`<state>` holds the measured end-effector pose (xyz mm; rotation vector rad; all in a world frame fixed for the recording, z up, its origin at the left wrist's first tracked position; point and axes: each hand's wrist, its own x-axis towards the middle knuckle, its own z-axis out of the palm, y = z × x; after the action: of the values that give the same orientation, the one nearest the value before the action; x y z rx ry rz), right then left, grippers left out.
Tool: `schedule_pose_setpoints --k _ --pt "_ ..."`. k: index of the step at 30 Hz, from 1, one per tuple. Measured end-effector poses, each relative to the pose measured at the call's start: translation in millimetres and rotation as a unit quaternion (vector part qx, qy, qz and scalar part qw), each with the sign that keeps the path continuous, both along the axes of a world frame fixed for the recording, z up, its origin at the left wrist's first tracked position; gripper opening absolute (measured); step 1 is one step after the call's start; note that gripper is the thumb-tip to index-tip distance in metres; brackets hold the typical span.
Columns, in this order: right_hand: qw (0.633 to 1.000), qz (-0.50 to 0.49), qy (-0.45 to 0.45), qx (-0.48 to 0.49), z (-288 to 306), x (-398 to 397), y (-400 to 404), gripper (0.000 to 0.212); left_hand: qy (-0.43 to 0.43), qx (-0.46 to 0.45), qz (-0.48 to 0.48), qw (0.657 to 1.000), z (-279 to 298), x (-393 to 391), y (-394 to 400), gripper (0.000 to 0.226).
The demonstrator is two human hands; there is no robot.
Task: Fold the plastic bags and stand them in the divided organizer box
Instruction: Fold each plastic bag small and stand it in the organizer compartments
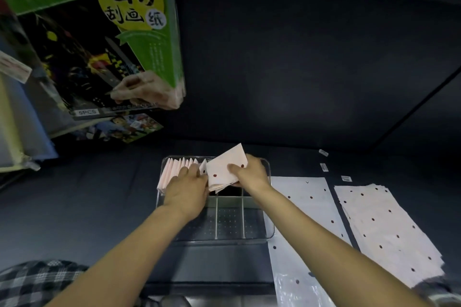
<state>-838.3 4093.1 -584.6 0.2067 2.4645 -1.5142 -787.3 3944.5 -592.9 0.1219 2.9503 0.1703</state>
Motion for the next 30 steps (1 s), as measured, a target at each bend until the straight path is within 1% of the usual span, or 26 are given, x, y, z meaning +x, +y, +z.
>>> schedule_pose_setpoints --k 3,5,7,9,11,13,17,20,25,28,30 --pt "0.998 0.007 0.016 0.054 -8.1 -4.4 -7.1 0.028 -0.005 0.014 0.021 1.0 0.7 -1.8 -7.8 0.033" --pt "0.993 0.019 0.035 0.112 -10.4 -4.3 -9.7 0.026 -0.018 0.017 0.018 1.0 1.3 -1.2 -9.7 0.034" --pt "0.979 0.039 0.062 0.19 -11.4 -1.1 -12.8 0.022 -0.039 0.015 0.008 0.999 0.4 -0.1 -8.7 0.035" --pt "0.957 0.058 0.095 0.267 -13.0 3.6 -18.8 0.02 -0.045 0.016 -0.001 0.999 -0.1 1.2 -6.4 0.034" --pt "0.943 0.075 0.114 0.304 -15.2 6.7 -27.8 0.021 -0.029 0.019 -0.007 0.999 1.0 1.6 -4.5 0.032" --pt "0.942 0.09 0.096 0.309 -17.0 6.5 -37.2 0.026 -0.009 0.02 -0.013 1.0 3.1 1.8 -3.6 0.03" --pt "0.958 0.083 0.039 0.271 -19.8 5.0 -43.2 0.039 -0.001 0.016 -0.025 1.0 5.4 1.9 -3.4 0.031" --pt "0.962 0.063 0.045 0.261 -23.3 7.7 -38.5 0.04 -0.004 0.01 -0.029 1.0 6.6 3.0 -3.0 0.032" --pt "0.971 0.056 0.047 0.226 -32.5 5.6 -31.6 0.03 -0.008 0.014 -0.033 0.999 8.8 3.8 -0.8 0.033" --pt "0.978 0.067 0.035 0.195 -33.1 2.4 -27.6 0.033 -0.017 0.021 -0.04 0.999 10.9 3.0 0.3 0.03" --pt "0.98 0.074 0.044 0.178 -30.1 2.5 -19.7 0.039 -0.012 0.03 -0.046 0.998 13.8 3.5 3.6 0.027"
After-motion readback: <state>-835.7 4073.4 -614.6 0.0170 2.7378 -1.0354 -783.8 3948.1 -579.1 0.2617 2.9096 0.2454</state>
